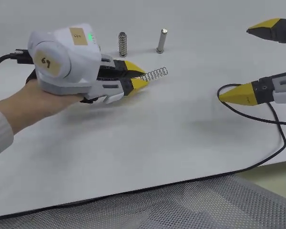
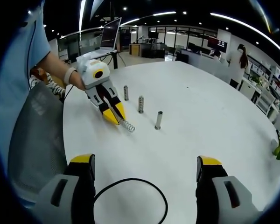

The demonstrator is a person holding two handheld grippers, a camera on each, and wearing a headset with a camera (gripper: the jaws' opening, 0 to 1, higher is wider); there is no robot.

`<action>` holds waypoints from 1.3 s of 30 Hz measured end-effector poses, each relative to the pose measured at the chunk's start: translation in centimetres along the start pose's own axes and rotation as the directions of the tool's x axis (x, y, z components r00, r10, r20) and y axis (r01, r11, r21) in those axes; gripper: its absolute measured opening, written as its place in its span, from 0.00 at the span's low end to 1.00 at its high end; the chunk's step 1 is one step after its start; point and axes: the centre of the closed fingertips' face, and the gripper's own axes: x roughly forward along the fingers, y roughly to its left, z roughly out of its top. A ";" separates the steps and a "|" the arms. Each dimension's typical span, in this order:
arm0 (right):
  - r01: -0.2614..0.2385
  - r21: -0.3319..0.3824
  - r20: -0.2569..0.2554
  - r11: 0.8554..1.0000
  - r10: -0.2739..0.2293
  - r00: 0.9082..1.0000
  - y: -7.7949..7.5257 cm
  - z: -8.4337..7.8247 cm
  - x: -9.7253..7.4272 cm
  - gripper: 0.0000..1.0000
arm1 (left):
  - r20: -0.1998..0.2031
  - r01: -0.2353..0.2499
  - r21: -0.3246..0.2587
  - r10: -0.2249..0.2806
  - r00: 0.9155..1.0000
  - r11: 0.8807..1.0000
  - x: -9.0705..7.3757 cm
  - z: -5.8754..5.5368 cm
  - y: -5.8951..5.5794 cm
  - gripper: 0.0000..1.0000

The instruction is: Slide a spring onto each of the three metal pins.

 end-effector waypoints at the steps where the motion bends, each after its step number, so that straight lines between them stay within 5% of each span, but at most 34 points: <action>1: -0.002 -0.005 0.000 1.000 0.002 1.000 0.0 0.1 0.0 0.89 | 0.003 -0.002 -0.001 0.002 1.000 1.000 -0.1 0.0 -0.1 0.02; 20: -0.090 -0.120 0.007 0.989 0.091 0.996 2.4 3.7 0.9 0.86 | 0.043 -0.052 0.021 0.051 0.998 0.998 -4.1 2.1 -1.9 0.02; 39: -0.203 -0.244 -0.001 0.949 0.209 0.978 6.8 6.6 2.1 0.81 | 0.066 -0.097 0.037 0.094 0.993 0.995 -7.6 3.1 -4.3 0.02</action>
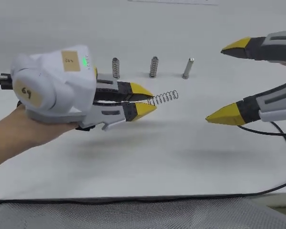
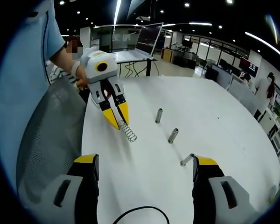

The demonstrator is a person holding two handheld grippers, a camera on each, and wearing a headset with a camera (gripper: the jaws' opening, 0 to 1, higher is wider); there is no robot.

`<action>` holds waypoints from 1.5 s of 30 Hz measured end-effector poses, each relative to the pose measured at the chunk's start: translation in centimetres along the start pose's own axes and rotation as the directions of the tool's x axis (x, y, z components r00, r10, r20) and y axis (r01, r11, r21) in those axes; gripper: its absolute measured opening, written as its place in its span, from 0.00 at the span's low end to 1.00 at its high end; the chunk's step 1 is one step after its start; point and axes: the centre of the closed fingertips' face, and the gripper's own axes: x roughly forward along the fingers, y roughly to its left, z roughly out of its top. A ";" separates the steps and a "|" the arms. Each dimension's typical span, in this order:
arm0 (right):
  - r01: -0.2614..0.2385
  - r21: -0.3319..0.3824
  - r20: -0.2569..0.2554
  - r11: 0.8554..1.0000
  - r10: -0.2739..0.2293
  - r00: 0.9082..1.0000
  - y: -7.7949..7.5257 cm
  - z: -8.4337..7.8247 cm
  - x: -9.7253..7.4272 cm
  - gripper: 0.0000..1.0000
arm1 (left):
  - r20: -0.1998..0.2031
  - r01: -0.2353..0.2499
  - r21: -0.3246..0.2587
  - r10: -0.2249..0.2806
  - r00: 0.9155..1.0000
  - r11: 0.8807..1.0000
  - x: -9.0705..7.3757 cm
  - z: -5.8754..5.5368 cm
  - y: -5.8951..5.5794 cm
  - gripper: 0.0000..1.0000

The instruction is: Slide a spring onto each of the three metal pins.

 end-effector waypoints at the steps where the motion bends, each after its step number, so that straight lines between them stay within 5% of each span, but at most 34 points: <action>1: -0.005 -0.009 -0.004 1.000 0.005 1.000 0.1 0.1 0.0 0.81 | 0.001 0.000 0.001 0.000 1.000 1.000 -0.1 0.0 -0.1 0.02; 14: -0.102 -0.102 -0.050 0.990 0.097 0.994 1.1 1.2 0.9 0.71 | 0.015 0.007 0.018 -0.007 1.000 1.000 -0.4 0.6 -0.9 0.02; 29: -0.273 -0.223 -0.151 0.936 0.243 0.958 3.0 1.7 3.1 0.42 | 0.015 0.015 0.019 -0.016 1.000 1.000 -0.4 0.4 -1.3 0.02; 45: -0.339 -0.258 -0.183 0.905 0.299 0.937 3.7 1.8 4.0 0.29 | 0.019 0.014 0.008 -0.014 1.000 1.000 -0.4 0.3 -1.2 0.02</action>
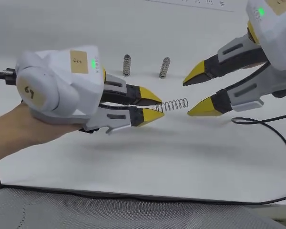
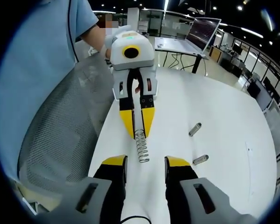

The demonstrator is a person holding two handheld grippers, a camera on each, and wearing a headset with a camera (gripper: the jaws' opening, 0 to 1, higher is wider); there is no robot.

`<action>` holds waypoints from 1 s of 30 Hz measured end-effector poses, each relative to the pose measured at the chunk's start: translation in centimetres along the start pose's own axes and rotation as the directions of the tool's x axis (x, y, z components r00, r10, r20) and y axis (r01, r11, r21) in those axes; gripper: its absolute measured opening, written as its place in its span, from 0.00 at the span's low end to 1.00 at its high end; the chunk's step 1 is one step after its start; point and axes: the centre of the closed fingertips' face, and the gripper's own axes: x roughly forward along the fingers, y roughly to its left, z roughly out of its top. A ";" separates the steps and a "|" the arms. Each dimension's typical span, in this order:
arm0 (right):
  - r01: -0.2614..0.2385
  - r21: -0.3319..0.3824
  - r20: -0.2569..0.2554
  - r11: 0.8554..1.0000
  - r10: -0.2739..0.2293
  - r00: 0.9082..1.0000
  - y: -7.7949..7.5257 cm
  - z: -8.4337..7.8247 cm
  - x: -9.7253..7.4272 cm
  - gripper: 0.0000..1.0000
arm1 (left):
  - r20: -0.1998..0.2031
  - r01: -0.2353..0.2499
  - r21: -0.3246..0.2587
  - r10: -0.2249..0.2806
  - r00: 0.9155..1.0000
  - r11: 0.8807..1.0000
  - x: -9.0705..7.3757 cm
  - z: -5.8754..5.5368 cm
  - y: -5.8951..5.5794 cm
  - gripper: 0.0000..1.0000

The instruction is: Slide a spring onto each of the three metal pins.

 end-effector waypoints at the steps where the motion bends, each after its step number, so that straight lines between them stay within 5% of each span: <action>1: -0.002 -0.002 -0.002 1.000 0.002 1.000 0.0 0.0 0.0 0.28 | 0.001 0.001 0.000 -0.001 1.000 1.000 0.0 0.0 0.0 0.02; 30: -0.049 -0.024 -0.037 0.999 0.048 0.998 0.0 -1.1 1.2 0.09 | 0.003 0.002 -0.013 -0.002 1.000 1.000 0.1 -0.1 0.0 0.02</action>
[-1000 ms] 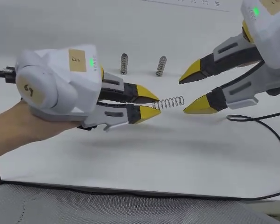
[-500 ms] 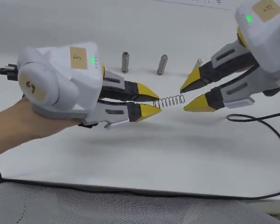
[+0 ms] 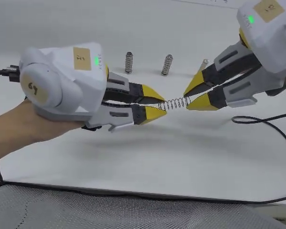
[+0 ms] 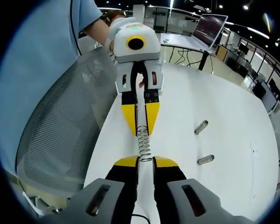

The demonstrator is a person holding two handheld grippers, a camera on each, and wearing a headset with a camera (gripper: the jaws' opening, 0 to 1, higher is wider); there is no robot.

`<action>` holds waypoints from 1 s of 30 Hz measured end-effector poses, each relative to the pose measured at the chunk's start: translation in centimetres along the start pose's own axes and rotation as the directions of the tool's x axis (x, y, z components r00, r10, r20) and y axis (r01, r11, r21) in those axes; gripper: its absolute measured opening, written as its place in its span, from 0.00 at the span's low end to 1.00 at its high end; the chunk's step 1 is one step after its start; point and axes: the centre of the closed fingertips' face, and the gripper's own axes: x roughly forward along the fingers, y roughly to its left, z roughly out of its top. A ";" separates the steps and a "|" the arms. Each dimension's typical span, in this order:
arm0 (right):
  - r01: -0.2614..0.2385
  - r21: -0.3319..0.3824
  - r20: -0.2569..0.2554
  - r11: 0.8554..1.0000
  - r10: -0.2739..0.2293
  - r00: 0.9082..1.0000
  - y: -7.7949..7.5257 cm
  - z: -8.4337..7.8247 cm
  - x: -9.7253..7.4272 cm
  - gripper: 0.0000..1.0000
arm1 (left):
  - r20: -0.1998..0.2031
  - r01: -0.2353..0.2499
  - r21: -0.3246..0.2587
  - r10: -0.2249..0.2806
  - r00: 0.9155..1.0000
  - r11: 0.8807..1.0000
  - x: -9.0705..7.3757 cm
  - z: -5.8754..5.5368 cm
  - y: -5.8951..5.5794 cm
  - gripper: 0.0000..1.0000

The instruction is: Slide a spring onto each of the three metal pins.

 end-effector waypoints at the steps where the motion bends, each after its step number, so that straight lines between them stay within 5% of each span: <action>1: 0.000 -0.002 -0.002 1.000 0.000 1.000 0.0 -0.1 0.0 0.09 | 0.000 0.000 0.001 0.000 1.000 1.000 0.0 0.0 0.0 0.02; 30: -0.022 -0.024 -0.048 0.999 0.021 0.999 0.3 1.0 -0.9 0.08 | -0.006 0.009 -0.011 -0.009 1.000 1.000 0.3 -0.1 0.0 0.02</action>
